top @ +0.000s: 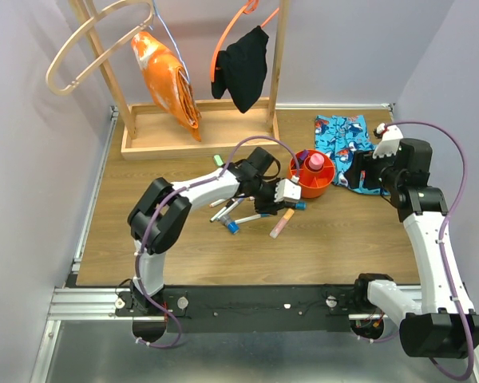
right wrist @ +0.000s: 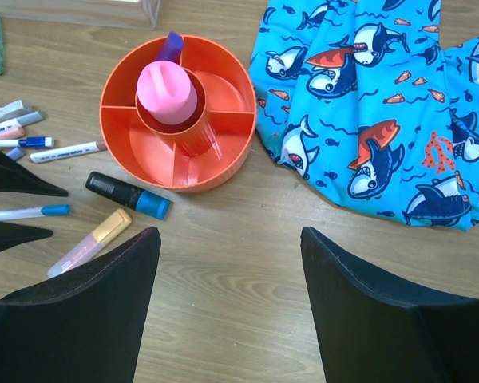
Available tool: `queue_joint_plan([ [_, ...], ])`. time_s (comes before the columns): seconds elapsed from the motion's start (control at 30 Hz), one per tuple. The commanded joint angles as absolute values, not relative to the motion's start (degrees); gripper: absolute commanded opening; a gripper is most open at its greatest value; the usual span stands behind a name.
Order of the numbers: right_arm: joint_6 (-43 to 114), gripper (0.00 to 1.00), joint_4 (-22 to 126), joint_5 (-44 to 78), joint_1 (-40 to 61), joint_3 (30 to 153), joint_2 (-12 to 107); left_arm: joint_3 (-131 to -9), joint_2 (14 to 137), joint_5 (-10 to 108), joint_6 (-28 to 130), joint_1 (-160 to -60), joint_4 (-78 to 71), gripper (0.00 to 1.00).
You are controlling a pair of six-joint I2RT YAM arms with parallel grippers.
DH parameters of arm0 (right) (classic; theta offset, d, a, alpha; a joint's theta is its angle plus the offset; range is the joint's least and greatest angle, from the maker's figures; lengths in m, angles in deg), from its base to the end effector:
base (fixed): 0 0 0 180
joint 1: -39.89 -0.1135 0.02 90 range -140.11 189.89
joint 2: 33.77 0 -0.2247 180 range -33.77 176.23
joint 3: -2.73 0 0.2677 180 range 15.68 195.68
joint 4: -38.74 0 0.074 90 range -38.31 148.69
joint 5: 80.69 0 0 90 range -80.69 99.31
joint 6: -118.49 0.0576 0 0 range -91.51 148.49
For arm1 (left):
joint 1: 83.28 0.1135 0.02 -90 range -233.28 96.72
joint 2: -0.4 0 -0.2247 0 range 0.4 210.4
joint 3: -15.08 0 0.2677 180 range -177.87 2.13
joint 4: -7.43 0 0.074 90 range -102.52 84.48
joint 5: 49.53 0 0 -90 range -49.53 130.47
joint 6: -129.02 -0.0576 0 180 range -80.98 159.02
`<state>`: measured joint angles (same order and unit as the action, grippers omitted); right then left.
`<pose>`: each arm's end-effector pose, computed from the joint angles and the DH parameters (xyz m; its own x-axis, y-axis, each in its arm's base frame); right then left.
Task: Sort the stationery into containers
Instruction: Pick up the stationery from the center of the board.
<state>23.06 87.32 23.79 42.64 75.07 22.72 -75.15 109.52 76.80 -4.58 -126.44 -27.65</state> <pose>0.2630 0.0018 0.3038 -0.5221 -0.0666 -0.8502 -0.2140 0.9753 0.0550 0.2814 -0.3106 0.1418 0.1281 0.6415 -0.7564 0.9900 -0.1285 0.0587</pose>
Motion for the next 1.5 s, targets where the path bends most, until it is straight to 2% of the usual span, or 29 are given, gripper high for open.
queue_joint_plan([
  [0.0, 24.4, 0.79, 85.8, 25.1, 43.0, 73.2, 21.6, -82.5, 115.2, 71.1, -4.2, -128.1, -30.2, 0.54],
  [0.17, 25.7, 0.79, 85.2, 25.0, 43.0, 72.2, 21.1, -88.9, 119.4, 68.9, 6.0, -129.5, -35.0, 0.51],
  [0.37, 26.1, 0.79, 84.6, 24.9, 43.0, 71.2, 20.3, -84.3, 117.4, 67.8, 20.4, -129.6, -30.6, 0.48],
  [1.13, 27.7, 0.79, 83.8, 24.7, 43.0, 67.9, 17.8, -83.5, 119.4, 65.5, 32.4, -132.5, -30.0, 0.46],
  [1.23, 27.7, 0.79, 83.6, 24.5, 43.0, 68.1, 17.8, -83.7, 120.6, 63.9, 33.7, -133.5, -29.9, 0.43],
  [1.47, 27.0, 0.79, 84.7, 24.3, 43.0, 68.4, 17.6, -83.9, 123.0, 57.8, 36.6, -135.3, -29.6, 0.30],
])
